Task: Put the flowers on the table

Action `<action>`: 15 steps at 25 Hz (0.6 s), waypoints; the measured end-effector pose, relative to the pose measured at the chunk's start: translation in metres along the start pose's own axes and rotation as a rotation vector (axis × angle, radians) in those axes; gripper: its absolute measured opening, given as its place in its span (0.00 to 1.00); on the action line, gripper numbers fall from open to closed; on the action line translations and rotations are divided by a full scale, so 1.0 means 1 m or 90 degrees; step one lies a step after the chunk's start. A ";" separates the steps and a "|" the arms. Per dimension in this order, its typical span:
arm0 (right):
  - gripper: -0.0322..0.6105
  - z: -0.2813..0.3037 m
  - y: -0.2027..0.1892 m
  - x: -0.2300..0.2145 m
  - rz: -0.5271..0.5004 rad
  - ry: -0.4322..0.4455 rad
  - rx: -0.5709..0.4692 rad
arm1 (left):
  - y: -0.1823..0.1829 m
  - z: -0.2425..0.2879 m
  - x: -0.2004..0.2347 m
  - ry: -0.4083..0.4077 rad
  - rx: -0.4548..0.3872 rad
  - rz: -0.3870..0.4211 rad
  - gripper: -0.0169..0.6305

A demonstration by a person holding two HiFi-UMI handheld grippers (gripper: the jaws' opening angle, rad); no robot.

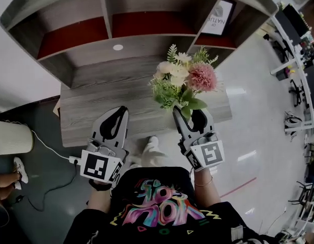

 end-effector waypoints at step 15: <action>0.40 0.021 -0.065 -0.051 -0.005 0.012 -0.017 | -0.077 0.080 -0.017 -0.042 0.001 -0.005 0.08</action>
Point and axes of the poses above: the fingertips, and each gripper's own axes: z forward along the fingers, x to its left, y out of its top, the point moved 2 cm from there along -z, backward along the fingers, and after that the axes turned 1 degree about -z, right-handed, at the moved point
